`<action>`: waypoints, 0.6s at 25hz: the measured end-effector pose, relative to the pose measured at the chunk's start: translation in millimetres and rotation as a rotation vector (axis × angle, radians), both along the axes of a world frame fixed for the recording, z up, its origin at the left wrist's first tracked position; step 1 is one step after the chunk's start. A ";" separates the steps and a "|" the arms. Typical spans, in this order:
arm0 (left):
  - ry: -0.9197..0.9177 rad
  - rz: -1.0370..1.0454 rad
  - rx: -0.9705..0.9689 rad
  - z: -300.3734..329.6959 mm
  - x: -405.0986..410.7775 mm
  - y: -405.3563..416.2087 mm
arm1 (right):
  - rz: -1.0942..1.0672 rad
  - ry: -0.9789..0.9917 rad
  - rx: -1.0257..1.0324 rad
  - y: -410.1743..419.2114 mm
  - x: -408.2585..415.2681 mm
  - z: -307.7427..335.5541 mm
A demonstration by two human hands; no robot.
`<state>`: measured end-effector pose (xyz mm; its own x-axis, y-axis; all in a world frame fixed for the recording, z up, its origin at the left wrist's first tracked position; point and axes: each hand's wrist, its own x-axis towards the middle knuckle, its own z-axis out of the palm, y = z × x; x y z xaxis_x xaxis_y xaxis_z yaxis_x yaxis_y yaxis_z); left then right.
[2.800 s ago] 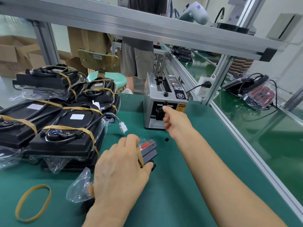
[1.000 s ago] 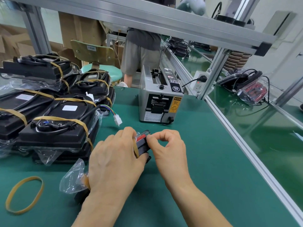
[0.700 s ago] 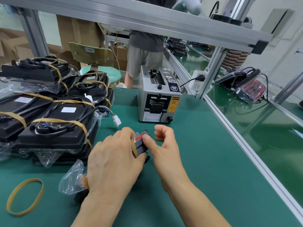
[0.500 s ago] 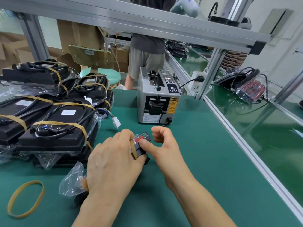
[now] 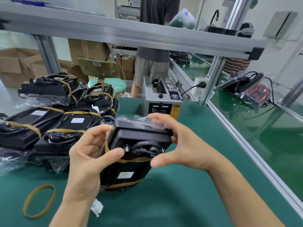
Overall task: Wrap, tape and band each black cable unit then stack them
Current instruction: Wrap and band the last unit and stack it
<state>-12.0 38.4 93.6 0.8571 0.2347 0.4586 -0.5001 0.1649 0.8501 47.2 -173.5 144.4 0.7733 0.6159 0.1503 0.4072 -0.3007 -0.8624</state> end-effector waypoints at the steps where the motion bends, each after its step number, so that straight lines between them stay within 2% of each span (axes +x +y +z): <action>1: 0.001 -0.013 -0.055 -2.4 0.0 1.6 | -0.003 -0.060 -0.019 2.8 2.0 6.2; 3: 0.001 -0.014 -0.040 -1.9 -2.2 7.8 | 0.012 -0.166 -0.044 8.9 6.6 13.9; 7: -0.062 -0.002 0.414 8.2 -5.1 19.3 | 0.002 -0.266 -0.121 27.6 17.1 13.3; 8: -0.033 -0.002 0.462 9.9 -3.4 18.9 | 0.013 -0.295 -0.153 31.1 18.6 12.3; 10: 0.033 0.044 0.390 9.7 -0.3 14.8 | 0.070 -0.271 -0.191 32.3 21.4 8.1; 12: 0.071 0.086 0.250 7.4 1.2 11.6 | 0.149 -0.132 -0.161 29.2 26.4 10.0; 15: 0.060 0.050 0.282 1.5 2.1 11.7 | 0.055 0.037 0.019 32.5 37.5 12.3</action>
<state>-9.9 50.1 95.1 0.8752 0.1478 0.4607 -0.4492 -0.1055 0.8872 84.7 -141.0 156.7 0.7434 0.6553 0.1340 0.3902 -0.2622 -0.8826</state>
